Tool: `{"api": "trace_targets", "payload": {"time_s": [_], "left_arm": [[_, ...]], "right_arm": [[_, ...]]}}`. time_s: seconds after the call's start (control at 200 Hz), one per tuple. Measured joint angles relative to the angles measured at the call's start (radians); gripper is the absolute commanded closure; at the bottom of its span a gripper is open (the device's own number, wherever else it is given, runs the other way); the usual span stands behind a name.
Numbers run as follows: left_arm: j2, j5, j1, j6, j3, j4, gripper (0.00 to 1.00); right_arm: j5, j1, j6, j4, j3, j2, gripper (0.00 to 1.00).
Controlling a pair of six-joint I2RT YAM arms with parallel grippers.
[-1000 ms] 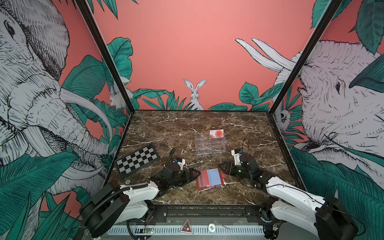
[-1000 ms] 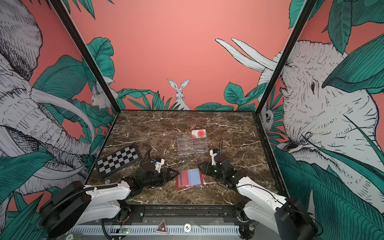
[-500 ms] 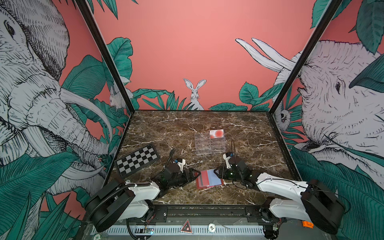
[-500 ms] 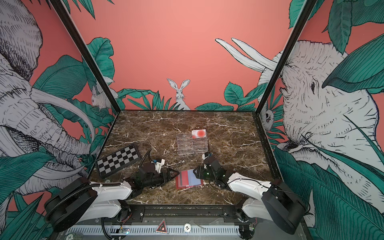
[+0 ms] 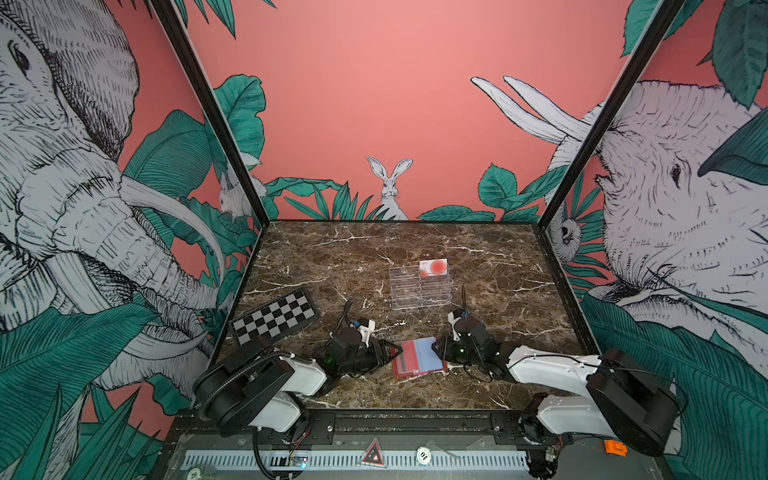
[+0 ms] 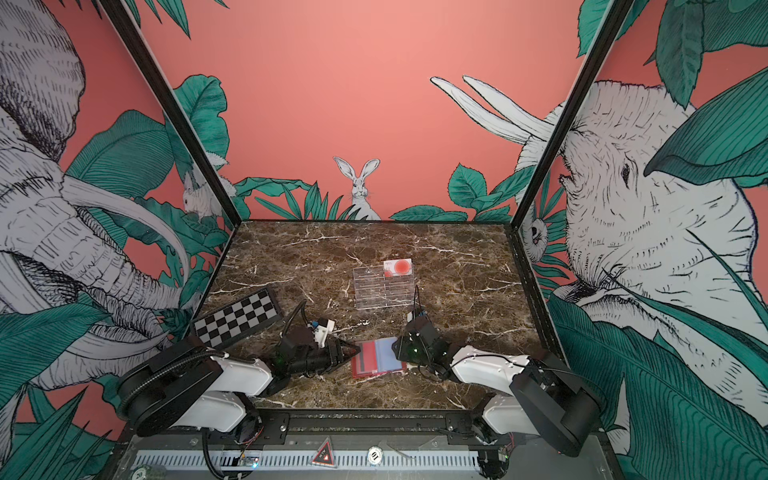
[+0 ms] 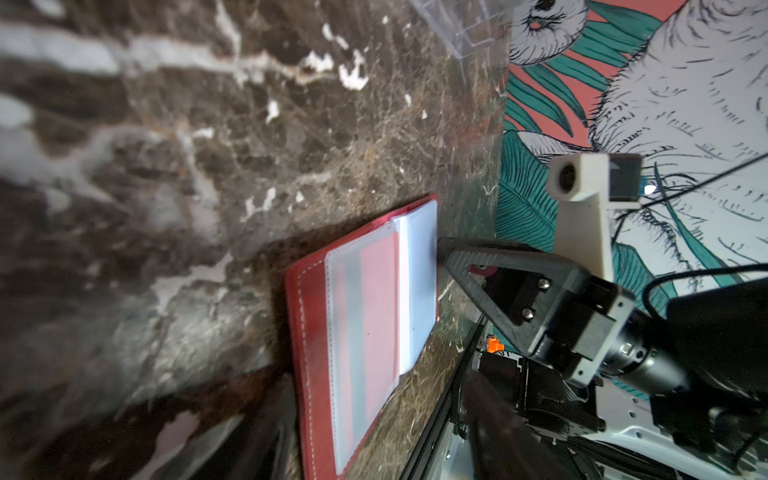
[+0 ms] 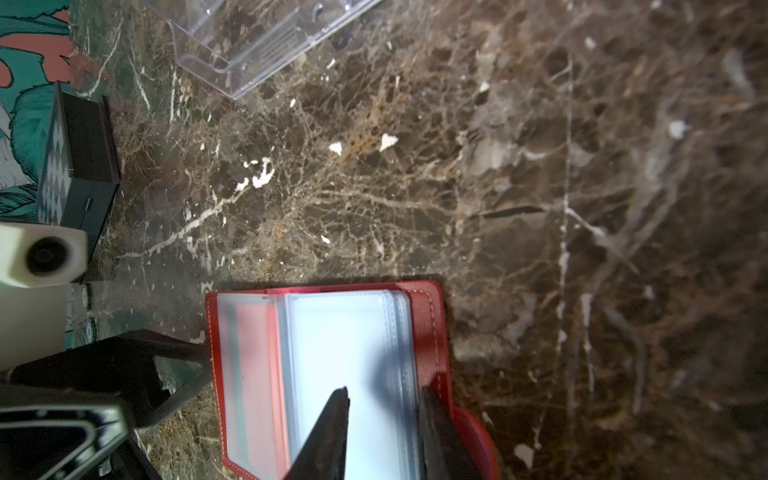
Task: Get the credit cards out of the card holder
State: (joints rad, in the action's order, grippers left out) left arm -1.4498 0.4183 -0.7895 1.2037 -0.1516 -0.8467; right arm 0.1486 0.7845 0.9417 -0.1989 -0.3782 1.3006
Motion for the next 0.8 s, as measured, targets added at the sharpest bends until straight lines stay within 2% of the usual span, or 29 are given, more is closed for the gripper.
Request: {"api": "trace_targets", "payload": {"time_s": [0.055,0.145,0.34,0.525,0.8], "left_arm": [[-0.034,0.007,0.0,0.008,0.0,-0.029,0.57],[-0.077,0.016,-0.001,0.018,0.004,-0.082,0.61],[-0.098,0.013,-0.006,0.032,0.012,-0.121,0.63],[-0.033,-0.001,-0.008,0.03,0.02,-0.084,0.64],[0.1,-0.017,-0.008,-0.019,0.013,0.06,0.73]], "right_arm": [[-0.001,0.001,0.002,-0.011,0.0,0.006,0.74],[-0.003,0.003,0.006,-0.022,0.002,0.01,0.74],[-0.007,0.003,0.014,-0.043,0.015,0.01,0.76],[-0.01,0.003,0.016,-0.052,0.021,0.009,0.77],[-0.011,0.004,0.016,-0.054,0.022,0.009,0.78]]}}
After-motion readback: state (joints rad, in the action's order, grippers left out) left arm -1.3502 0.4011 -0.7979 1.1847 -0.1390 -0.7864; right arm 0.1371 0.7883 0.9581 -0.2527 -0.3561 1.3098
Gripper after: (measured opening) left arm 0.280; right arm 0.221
